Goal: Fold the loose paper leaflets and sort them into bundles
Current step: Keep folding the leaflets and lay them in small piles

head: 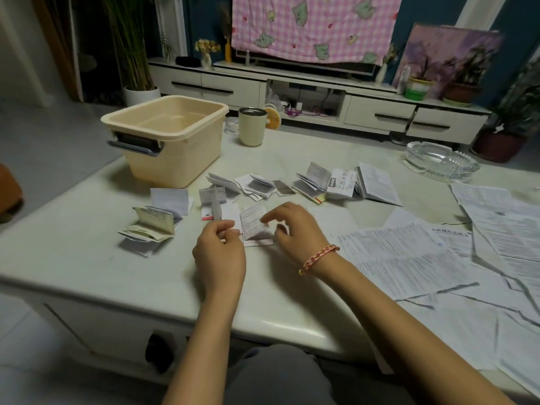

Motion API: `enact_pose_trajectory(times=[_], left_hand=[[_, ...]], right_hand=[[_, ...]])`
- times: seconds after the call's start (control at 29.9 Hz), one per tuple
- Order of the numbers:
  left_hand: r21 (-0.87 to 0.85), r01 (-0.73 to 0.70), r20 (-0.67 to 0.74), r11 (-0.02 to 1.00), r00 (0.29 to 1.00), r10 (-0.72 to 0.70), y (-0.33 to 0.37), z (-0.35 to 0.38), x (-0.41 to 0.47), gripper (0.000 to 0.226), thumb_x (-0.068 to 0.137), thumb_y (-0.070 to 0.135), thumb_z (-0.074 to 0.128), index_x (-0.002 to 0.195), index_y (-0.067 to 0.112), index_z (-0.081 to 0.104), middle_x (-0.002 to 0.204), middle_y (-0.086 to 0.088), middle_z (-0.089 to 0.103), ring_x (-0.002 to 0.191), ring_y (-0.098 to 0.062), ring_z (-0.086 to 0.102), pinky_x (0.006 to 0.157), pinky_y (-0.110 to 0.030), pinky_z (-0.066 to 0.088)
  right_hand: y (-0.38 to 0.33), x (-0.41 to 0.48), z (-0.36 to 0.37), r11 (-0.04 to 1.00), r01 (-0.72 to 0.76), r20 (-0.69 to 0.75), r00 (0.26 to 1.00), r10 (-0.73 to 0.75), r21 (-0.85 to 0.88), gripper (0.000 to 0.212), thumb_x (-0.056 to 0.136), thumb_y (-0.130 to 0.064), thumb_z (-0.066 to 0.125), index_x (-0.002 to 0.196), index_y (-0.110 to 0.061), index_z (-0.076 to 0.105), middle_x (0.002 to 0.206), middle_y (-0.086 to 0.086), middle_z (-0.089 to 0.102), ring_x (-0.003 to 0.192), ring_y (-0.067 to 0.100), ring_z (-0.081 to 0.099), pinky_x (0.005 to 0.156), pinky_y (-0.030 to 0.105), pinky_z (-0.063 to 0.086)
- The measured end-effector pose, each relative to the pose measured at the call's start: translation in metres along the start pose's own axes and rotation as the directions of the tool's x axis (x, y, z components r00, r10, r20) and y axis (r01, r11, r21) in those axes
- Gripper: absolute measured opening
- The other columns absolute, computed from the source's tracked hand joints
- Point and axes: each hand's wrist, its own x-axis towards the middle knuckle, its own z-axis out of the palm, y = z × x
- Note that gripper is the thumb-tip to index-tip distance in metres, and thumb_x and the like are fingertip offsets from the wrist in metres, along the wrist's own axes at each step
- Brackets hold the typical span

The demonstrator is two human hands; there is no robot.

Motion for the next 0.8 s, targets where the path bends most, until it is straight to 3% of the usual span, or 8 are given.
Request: enact_pose_trajectory(times=[0.13,0.27,0.33,0.4,0.47,0.54,0.67,0.8], left_hand=[[-0.024,-0.043,-0.059,0.999,0.997,0.041,0.009,0.001,-0.004,0.027,0.084,-0.001,0.042,0.086,0.020,0.058,0.083,-0.001,0.065,0.088,-0.033,0.065,0.079,-0.043,0.052],[-0.038,-0.101,-0.011,0.994,0.995,0.101,0.016,0.005,-0.012,0.023,0.086,-0.001,0.046,0.086,0.018,0.058,0.088,-0.005,0.067,0.086,-0.029,0.064,0.078,-0.034,0.049],[-0.017,-0.153,0.070,0.988,0.986,0.154,0.020,0.009,-0.016,0.021,0.087,-0.001,0.049,0.087,0.017,0.059,0.089,-0.003,0.066,0.081,-0.022,0.061,0.072,-0.024,0.046],[-0.028,-0.191,0.225,0.981,0.955,0.193,0.024,0.015,-0.023,0.020,0.089,0.000,0.049,0.087,0.018,0.059,0.088,0.002,0.064,0.080,-0.020,0.061,0.068,-0.019,0.044],[-0.012,-0.225,0.400,0.974,0.892,0.211,0.026,0.023,-0.033,0.019,0.090,0.002,0.049,0.088,0.018,0.060,0.084,0.008,0.062,0.081,-0.018,0.061,0.066,-0.015,0.044],[0.018,-0.266,0.514,0.964,0.829,0.220,0.027,0.026,-0.038,0.019,0.091,0.004,0.049,0.089,0.018,0.061,0.084,0.009,0.062,0.082,-0.017,0.062,0.063,-0.013,0.042],[0.021,-0.320,0.583,0.947,0.773,0.249,0.032,0.034,-0.045,0.018,0.091,0.008,0.051,0.087,0.023,0.061,0.088,0.005,0.064,0.084,-0.019,0.064,0.074,-0.026,0.048],[0.030,-0.332,0.640,0.943,0.731,0.237,0.037,0.041,-0.056,0.015,0.091,0.011,0.051,0.090,0.022,0.062,0.086,0.007,0.064,0.082,-0.017,0.064,0.067,-0.019,0.043]], right_hand=[[0.005,-0.001,-0.029,0.980,-0.107,-0.132,0.983,0.129,0.167,0.041,0.075,0.016,0.042,0.094,-0.005,0.071,0.097,0.007,0.069,0.084,0.012,0.054,0.071,0.003,0.038],[0.022,-0.005,-0.061,0.957,-0.198,-0.166,0.958,0.235,0.211,0.041,0.077,0.016,0.041,0.095,-0.005,0.071,0.088,0.002,0.065,0.080,0.009,0.058,0.078,0.015,0.046],[0.035,-0.009,-0.077,0.949,-0.248,-0.162,0.946,0.281,0.196,0.038,0.078,0.016,0.043,0.097,-0.004,0.070,0.091,0.006,0.067,0.078,0.007,0.058,0.076,0.013,0.047],[0.049,-0.015,-0.092,0.933,-0.321,-0.131,0.930,0.343,0.164,0.030,0.081,0.012,0.050,0.100,-0.002,0.069,0.096,0.009,0.067,0.079,0.010,0.060,0.075,0.011,0.047],[0.060,-0.027,-0.104,0.903,-0.415,-0.069,0.903,0.424,0.116,0.024,0.083,0.000,0.060,0.107,-0.002,0.065,0.106,0.013,0.067,0.091,0.019,0.062,0.085,0.024,0.049],[0.063,-0.040,-0.104,0.865,-0.502,0.016,0.865,0.502,0.003,0.040,0.083,-0.021,0.068,0.119,-0.007,0.056,0.118,0.013,0.061,0.106,0.025,0.058,0.092,0.031,0.045],[0.054,-0.076,-0.084,0.806,-0.526,0.101,0.817,0.567,-0.270,0.085,0.076,-0.054,0.066,0.138,-0.008,0.031,0.140,0.013,0.040,0.126,0.028,0.042,0.102,0.036,0.038],[0.054,-0.093,-0.070,0.773,-0.513,0.068,0.816,0.574,-0.375,0.075,0.082,-0.053,0.058,0.137,-0.009,0.031,0.138,0.012,0.041,0.122,0.027,0.043,0.101,0.035,0.038]])
